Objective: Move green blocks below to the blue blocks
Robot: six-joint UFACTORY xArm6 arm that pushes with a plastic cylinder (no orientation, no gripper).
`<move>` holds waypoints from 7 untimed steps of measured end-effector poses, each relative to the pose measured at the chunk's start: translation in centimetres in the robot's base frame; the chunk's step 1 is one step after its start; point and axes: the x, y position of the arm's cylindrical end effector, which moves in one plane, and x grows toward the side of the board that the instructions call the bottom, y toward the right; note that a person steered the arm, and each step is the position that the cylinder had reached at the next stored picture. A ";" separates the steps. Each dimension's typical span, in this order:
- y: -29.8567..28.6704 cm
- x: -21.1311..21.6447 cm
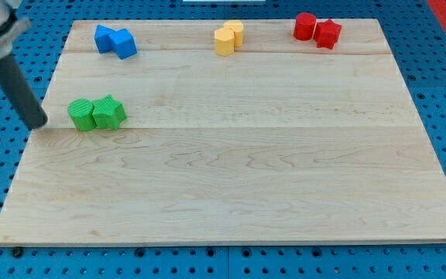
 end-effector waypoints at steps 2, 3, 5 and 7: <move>7.0 -2.1; 9.0 -2.5; 12.1 -4.0; 13.5 -10.4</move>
